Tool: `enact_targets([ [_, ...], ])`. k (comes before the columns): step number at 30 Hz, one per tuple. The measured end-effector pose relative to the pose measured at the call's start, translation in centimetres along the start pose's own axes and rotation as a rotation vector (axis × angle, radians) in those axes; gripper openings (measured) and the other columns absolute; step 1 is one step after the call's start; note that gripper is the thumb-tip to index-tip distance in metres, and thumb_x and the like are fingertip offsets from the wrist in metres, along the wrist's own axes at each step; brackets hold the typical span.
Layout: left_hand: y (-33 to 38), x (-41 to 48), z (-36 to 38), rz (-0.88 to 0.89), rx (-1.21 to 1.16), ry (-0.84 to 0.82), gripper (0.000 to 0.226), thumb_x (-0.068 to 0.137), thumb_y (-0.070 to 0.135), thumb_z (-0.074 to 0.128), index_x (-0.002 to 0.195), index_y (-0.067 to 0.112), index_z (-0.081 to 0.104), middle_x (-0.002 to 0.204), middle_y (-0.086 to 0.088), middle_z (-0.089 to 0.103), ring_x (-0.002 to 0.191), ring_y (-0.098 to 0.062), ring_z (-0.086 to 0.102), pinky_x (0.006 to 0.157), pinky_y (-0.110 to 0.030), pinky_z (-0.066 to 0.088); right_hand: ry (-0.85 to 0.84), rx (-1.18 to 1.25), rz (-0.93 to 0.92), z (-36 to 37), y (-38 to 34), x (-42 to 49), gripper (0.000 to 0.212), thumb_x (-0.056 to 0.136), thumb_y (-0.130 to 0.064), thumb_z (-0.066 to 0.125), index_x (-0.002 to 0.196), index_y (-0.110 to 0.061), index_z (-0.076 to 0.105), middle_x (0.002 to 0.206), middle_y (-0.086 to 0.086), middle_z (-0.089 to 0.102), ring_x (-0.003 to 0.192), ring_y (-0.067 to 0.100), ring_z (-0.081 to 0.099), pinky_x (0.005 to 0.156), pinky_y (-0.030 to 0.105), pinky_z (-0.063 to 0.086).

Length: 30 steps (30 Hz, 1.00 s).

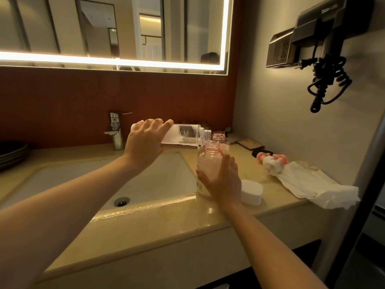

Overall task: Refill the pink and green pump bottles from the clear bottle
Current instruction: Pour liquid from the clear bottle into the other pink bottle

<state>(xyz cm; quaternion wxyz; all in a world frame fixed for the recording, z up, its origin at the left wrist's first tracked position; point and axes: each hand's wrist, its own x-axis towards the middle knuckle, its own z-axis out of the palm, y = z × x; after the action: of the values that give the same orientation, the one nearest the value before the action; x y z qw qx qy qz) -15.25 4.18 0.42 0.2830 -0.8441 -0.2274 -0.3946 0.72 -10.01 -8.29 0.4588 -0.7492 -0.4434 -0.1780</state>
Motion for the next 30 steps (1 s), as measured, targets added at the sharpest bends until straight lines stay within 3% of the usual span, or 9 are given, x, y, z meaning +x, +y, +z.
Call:
enact_targets([
  [18, -0.36, 0.30, 0.27, 0.020, 0.017, 0.000, 0.077, 0.060, 0.016, 0.084, 0.122, 0.019, 0.037, 0.105, -0.010, 0.062, 0.092, -0.032, 0.062, 0.076, -0.049, 0.052, -0.016, -0.004, 0.010, -0.11, 0.00, -0.04, 0.082, 0.073, -0.058, 0.064, 0.126, -0.036, 0.005, 0.133, 0.006, 0.040, 0.115, 0.021, 0.045, 0.080, 0.036, 0.053],
  [30, -0.63, 0.51, 0.38, 0.042, 0.016, 0.012, 0.076, 0.063, 0.028, 0.084, 0.122, 0.020, 0.036, 0.107, -0.010, 0.063, 0.093, -0.032, 0.062, 0.079, -0.048, 0.052, -0.005, 0.006, 0.008, -0.07, -0.07, 0.00, 0.082, 0.072, -0.058, 0.065, 0.125, -0.037, 0.006, 0.132, 0.008, 0.041, 0.113, 0.022, 0.047, 0.079, 0.036, 0.053],
])
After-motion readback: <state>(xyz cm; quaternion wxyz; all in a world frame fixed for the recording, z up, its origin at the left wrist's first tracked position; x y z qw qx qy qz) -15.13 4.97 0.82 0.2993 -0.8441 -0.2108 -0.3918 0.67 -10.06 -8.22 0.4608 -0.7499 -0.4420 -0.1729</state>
